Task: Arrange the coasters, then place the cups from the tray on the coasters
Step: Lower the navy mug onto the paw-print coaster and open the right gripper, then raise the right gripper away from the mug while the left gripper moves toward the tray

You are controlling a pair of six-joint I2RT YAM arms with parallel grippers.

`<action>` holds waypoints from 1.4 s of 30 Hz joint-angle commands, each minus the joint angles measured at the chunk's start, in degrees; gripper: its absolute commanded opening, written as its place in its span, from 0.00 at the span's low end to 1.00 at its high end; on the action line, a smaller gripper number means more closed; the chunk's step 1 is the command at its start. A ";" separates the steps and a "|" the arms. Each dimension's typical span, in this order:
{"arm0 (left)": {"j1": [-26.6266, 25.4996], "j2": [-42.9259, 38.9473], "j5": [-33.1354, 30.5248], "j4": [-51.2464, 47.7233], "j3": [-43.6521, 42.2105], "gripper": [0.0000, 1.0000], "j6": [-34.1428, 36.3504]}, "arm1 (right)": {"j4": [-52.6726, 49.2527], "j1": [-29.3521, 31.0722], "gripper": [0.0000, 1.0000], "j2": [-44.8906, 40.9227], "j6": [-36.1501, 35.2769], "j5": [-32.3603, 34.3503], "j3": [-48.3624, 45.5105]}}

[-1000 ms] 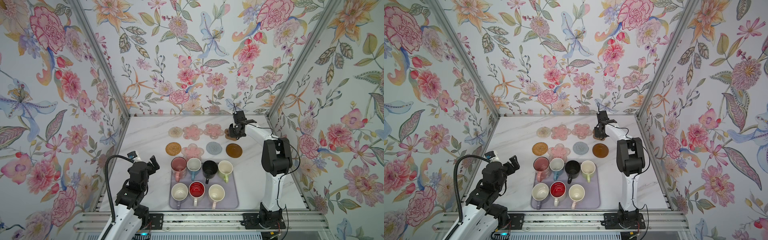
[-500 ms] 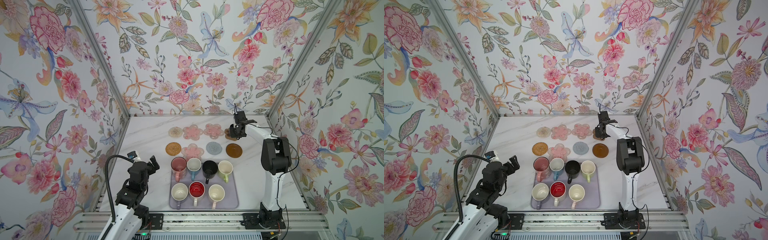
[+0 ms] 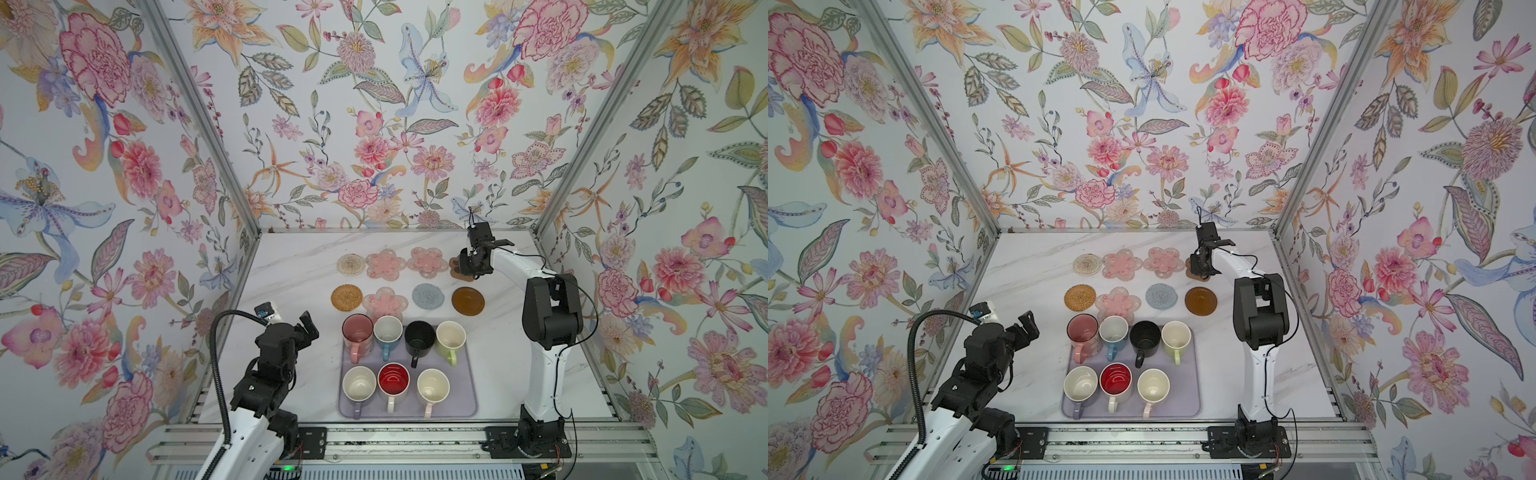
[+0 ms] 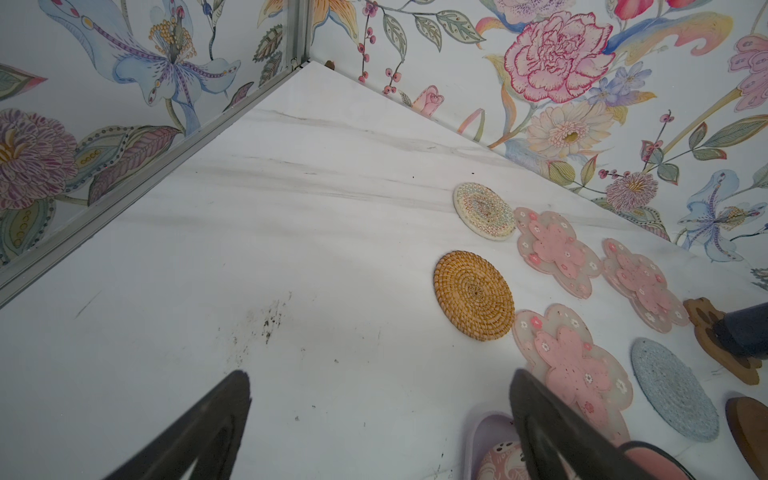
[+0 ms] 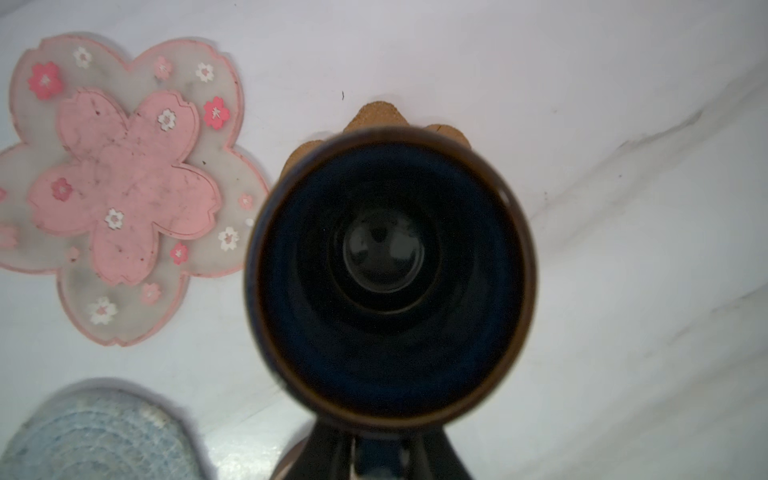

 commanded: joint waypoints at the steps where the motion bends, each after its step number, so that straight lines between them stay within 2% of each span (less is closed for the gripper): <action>1: 0.68 -0.20 -0.36 -0.45 1.44 0.99 0.58 | 1.39 -0.19 0.45 -0.99 1.11 -1.40 0.17; 6: 0.71 0.06 0.58 -1.58 3.15 0.99 0.58 | 3.15 -0.27 0.76 -5.76 2.47 -1.03 -2.06; 10: 0.67 0.10 1.16 -2.09 4.26 0.99 0.67 | 5.57 -0.43 0.99 -12.92 4.60 -0.84 -6.72; 19: 0.90 0.67 2.85 -1.79 4.64 0.99 0.33 | 20.29 -1.07 0.99 -37.20 7.86 -4.10 -32.25; 23: 0.85 1.79 4.13 -2.35 5.97 0.99 0.60 | 31.74 -2.26 0.99 -46.55 11.79 2.41 -43.31; 24: 0.91 1.99 4.62 -2.49 6.23 0.99 0.65 | 33.50 -3.09 0.99 -48.29 12.89 2.02 -45.44; 26: 0.92 2.42 6.05 -3.55 7.07 0.99 0.67 | 37.87 -5.88 0.99 -50.81 14.12 -3.36 -49.34; 28: 0.91 3.13 7.98 -5.65 8.47 0.99 1.04 | 38.53 -7.74 0.99 -51.33 15.76 -6.00 -50.50; 35: -0.98 7.21 14.17 -18.14 15.98 0.99 1.72 | 35.94 -6.40 0.99 -50.47 15.88 -4.25 -49.93; 38: -5.28 7.40 14.31 -21.06 17.17 0.99 -1.00 | 34.21 -5.50 0.99 -50.09 15.82 -2.84 -49.25; 42: -14.85 6.71 10.32 -29.34 19.71 0.99 -6.25 | 32.69 -4.74 0.99 -50.50 15.54 -1.78 -49.03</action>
